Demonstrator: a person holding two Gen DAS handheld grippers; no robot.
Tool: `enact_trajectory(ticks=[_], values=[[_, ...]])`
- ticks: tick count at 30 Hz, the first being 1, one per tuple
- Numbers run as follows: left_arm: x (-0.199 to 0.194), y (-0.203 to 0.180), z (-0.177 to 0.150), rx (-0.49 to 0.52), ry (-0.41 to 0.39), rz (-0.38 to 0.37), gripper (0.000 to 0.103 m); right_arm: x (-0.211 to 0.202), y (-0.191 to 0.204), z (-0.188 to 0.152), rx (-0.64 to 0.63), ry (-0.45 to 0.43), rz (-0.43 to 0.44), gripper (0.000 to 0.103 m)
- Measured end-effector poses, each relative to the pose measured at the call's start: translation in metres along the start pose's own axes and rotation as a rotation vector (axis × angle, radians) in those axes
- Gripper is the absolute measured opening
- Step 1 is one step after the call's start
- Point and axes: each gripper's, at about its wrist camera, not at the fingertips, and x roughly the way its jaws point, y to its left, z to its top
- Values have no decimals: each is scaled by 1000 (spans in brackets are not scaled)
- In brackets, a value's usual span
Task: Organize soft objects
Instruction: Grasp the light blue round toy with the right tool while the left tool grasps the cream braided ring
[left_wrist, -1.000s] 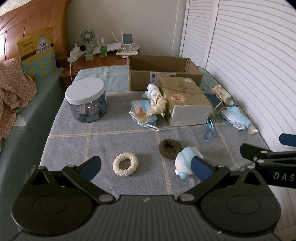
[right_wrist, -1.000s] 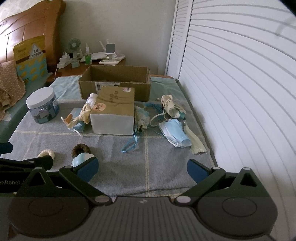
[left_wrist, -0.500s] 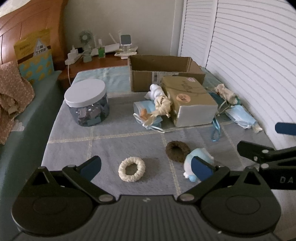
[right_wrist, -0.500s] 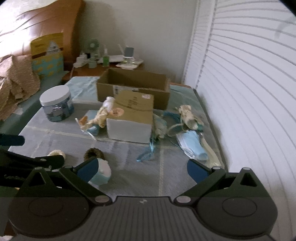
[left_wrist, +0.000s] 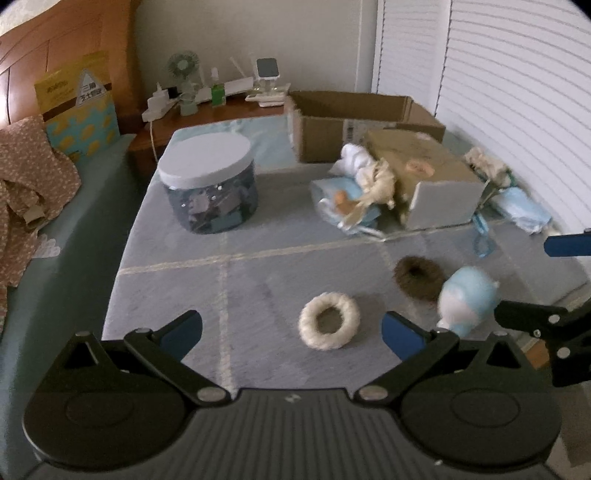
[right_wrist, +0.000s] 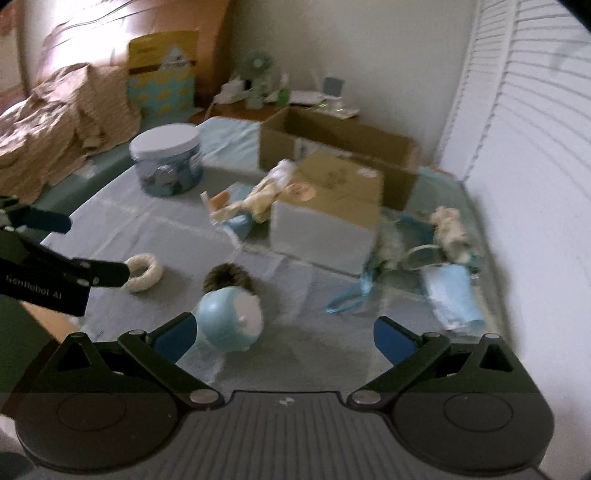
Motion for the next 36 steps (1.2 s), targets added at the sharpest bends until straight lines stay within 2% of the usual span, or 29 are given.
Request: enact_trajectory(ticks=[7, 11, 13, 17, 21, 23, 27, 36], values=[[10, 10, -9, 6, 34, 3, 102, 35, 13, 0, -36, 36, 54, 103], [16, 8, -11, 22, 47, -20, 102, 54, 16, -1, -59, 67, 15, 103], [19, 5, -10, 31, 49, -35, 102, 57, 12, -6, -70, 80, -1, 103], [29, -2, -9, 58, 58, -65, 102, 55, -11, -14, 7, 109, 67, 103], [41, -4, -8, 74, 74, -92, 103, 52, -14, -20, -8, 77, 73, 103], [42, 0, -8, 59, 60, -116, 103, 52, -14, -21, -6, 66, 72, 103], [43, 2, -10, 97, 34, -132, 103, 52, -15, -24, -7, 42, 73, 103], [43, 4, -16, 97, -28, -133, 103, 46, -16, -37, -14, -59, 85, 103]])
